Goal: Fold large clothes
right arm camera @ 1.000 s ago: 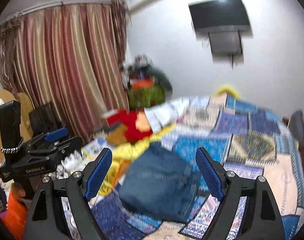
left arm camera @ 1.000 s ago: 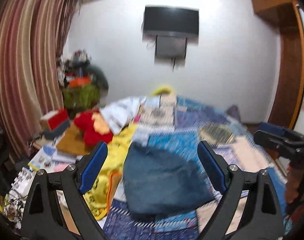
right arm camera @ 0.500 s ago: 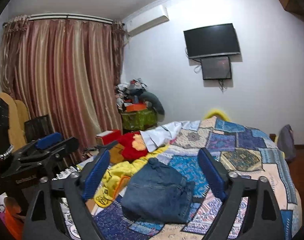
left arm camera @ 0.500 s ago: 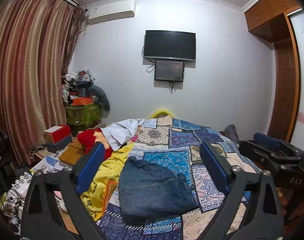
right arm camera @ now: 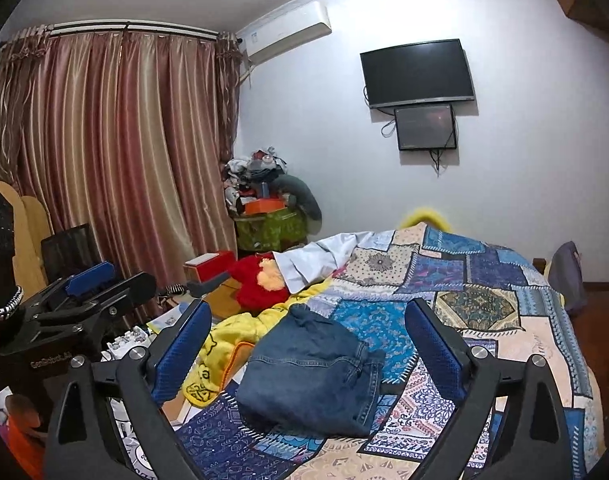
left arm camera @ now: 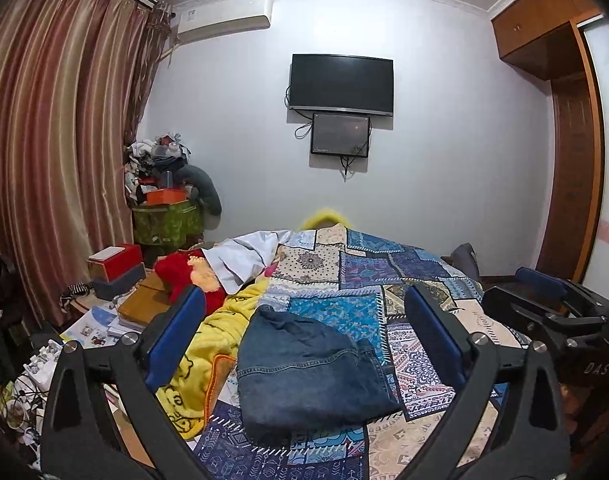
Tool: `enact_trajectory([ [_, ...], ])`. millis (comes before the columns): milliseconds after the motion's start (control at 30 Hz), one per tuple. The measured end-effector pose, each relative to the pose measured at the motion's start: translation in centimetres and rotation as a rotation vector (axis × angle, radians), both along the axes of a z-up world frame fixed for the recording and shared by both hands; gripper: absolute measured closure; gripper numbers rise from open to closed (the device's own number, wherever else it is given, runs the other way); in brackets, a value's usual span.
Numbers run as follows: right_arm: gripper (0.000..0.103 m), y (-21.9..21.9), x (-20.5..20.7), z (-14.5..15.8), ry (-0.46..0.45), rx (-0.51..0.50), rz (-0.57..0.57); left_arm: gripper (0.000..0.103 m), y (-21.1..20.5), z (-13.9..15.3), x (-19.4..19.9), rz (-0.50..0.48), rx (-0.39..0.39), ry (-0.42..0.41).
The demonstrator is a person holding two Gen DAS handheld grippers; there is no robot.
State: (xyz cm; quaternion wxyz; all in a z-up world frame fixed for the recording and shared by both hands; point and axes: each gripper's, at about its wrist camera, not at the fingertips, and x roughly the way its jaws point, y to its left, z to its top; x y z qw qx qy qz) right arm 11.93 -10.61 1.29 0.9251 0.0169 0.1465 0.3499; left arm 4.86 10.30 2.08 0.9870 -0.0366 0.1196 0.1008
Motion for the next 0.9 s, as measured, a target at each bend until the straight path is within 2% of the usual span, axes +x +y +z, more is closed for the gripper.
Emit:
enact_trajectory([
  [900,0.006,-1.1,0.1,-0.1,0.012,0.020,-0.028,0.000,-0.3,0.1,0.1,-0.032,0.003,-0.009],
])
